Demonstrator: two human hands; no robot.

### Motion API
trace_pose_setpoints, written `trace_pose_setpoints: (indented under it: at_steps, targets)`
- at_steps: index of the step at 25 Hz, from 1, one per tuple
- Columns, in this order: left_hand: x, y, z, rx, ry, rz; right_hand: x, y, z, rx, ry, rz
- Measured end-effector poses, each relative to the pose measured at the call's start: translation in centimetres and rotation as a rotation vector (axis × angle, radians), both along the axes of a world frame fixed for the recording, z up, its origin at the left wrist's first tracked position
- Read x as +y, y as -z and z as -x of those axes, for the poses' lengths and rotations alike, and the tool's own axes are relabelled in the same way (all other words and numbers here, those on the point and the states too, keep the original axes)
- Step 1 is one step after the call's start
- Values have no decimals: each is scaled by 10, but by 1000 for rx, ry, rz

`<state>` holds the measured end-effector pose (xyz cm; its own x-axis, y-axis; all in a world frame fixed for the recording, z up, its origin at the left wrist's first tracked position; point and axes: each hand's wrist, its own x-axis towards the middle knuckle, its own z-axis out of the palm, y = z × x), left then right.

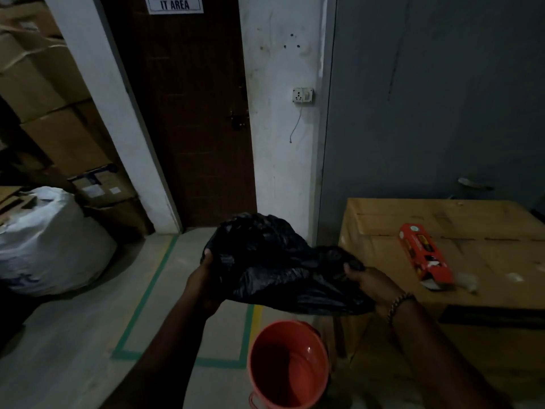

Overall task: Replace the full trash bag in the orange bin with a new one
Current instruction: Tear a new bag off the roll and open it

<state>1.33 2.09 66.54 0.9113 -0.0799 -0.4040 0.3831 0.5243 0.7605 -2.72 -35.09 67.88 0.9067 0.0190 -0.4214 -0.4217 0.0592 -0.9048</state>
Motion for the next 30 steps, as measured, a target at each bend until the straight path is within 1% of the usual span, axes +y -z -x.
trace_pose_setpoints:
  at_steps: [3,4,5,7,9,10,12,13,14,16,19,22,24,27,30]
  targets:
    - [5,14,1,21,12,29,-3,5,9,14,387,-644]
    - [7,16,2,17,16,45,-8,3,10,-4,502,-747]
    - [9,17,5,23,-5,56,-14,-3,13,-27,599,-804]
    - [13,11,10,33,-78,77,-27,-5,13,-57,773,-848]
    - [19,6,10,38,-147,131,-36,-5,13,-69,861,-874]
    - [22,3,12,28,-137,187,-38,-6,14,-84,878,-899]
    - [22,-3,17,-7,-105,295,-36,-11,19,-146,847,-952]
    - [20,-3,21,-24,-93,316,-33,-16,21,-180,803,-972]
    - [17,-3,24,-42,-83,339,-29,-18,22,-203,762,-969]
    - [13,2,27,-19,-85,363,-23,-19,25,-204,695,-928]
    - [-4,8,35,-19,-63,300,-27,-7,30,-147,688,-914]
    - [-27,13,50,1,-77,293,-37,2,39,-98,693,-920]
    - [-39,16,57,32,-82,229,-46,6,45,-79,690,-931]
    - [-54,25,68,97,-59,122,-56,12,49,-57,638,-953]
    - [-66,33,74,112,-11,73,-56,20,48,2,572,-978]
